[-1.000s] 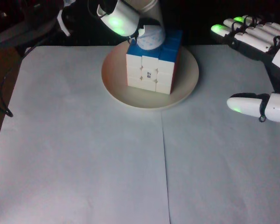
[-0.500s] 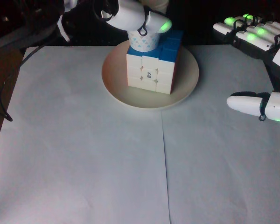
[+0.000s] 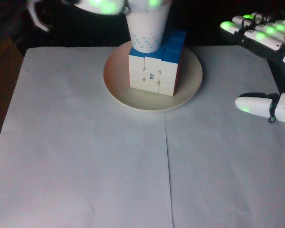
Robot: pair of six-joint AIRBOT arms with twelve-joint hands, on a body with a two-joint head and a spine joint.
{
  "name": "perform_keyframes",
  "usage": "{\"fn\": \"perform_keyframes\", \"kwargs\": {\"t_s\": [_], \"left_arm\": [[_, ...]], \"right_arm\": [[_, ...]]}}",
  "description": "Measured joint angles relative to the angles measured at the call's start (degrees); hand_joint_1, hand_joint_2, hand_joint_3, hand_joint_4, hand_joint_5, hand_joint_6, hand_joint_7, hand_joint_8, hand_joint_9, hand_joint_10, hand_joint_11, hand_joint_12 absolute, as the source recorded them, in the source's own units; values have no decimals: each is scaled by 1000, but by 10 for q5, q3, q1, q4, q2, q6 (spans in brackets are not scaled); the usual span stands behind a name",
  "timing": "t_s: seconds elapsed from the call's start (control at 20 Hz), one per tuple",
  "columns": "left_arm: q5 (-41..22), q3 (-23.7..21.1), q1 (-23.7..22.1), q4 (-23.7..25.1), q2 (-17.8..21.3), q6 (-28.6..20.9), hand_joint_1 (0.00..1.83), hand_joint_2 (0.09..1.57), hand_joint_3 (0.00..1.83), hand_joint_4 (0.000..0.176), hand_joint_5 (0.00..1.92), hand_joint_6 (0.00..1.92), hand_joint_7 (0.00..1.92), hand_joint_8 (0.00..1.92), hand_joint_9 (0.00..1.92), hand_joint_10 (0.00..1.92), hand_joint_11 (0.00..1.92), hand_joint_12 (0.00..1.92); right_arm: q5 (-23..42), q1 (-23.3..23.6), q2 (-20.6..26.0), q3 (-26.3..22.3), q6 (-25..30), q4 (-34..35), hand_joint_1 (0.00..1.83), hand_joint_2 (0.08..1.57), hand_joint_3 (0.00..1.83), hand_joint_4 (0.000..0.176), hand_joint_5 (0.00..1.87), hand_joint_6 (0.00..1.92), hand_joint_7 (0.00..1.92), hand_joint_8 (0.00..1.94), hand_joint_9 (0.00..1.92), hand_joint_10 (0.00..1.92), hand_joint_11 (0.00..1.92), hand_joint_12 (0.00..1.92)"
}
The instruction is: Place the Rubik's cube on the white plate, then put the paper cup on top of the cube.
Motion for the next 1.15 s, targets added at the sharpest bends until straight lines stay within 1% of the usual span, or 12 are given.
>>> {"fn": "perform_keyframes", "kwargs": {"t_s": [0.05,0.15,0.25,0.4,0.45,0.5,0.65,0.7,0.75,0.8,1.0,1.15], "left_arm": [[-21,-14,7,-14,22,12,440,1161,0,163,0,0,0,0,0,0,0,666],[-35,-29,17,-24,38,26,519,1190,1,160,0,0,0,0,0,0,0,603],[-57,-41,36,-41,52,34,313,1170,0,99,0,0,0,0,0,0,0,755],[-85,-63,59,-79,83,62,358,1159,0,57,0,0,0,0,34,13,0,609],[-104,-78,68,-101,102,80,380,1187,1,68,0,0,0,0,0,0,0,639],[-119,-88,76,-115,115,94,480,1185,0,169,0,0,0,0,0,0,0,914],[-163,-112,104,-150,148,122,410,1227,1,176,0,0,0,0,4,1,0,647],[-186,-124,121,-169,160,135,445,1231,1,176,0,0,0,0,0,0,0,395],[-207,-135,142,-182,171,145,450,1233,1,176,0,0,0,0,0,0,0,329],[-217,-140,152,-187,177,151,455,1285,8,153,0,0,0,0,0,0,0,248],[-276,-150,175,-230,196,173,666,1355,4,176,0,0,0,0,0,0,0,427],[-317,-159,184,-239,202,178,950,1256,0,176,0,0,0,0,278,129,0,171]], "right_arm": [[8,0,11,-6,0,0,502,1195,5,47,0,0,0,0,0,0,0,5],[22,0,19,-8,0,0,446,1218,0,47,0,0,0,0,17,3,0,179],[39,0,26,-12,0,1,387,1250,2,11,0,0,0,0,11,12,0,394],[60,0,31,-14,0,2,429,1246,1,82,0,0,0,0,0,0,0,58],[68,0,35,-19,0,4,314,1265,5,51,0,0,0,0,0,0,0,12],[80,-1,40,-24,-4,1,248,1296,15,35,0,0,0,0,0,0,0,0],[125,-2,63,-53,-59,13,301,1312,14,66,0,0,0,0,0,0,7,3],[154,-2,68,-54,-61,12,180,1303,0,25,0,0,0,0,29,16,0,807],[177,-2,69,-54,-62,23,168,1301,0,22,0,0,0,0,34,19,0,837],[185,-2,70,-54,-63,28,168,1333,2,4,0,0,0,0,6,3,0,687],[230,-2,74,-54,-62,30,353,1292,0,103,0,0,0,0,0,0,0,0],[260,-2,75,-54,-62,31,560,1280,6,92,0,0,0,0,39,19,0,976]]}}
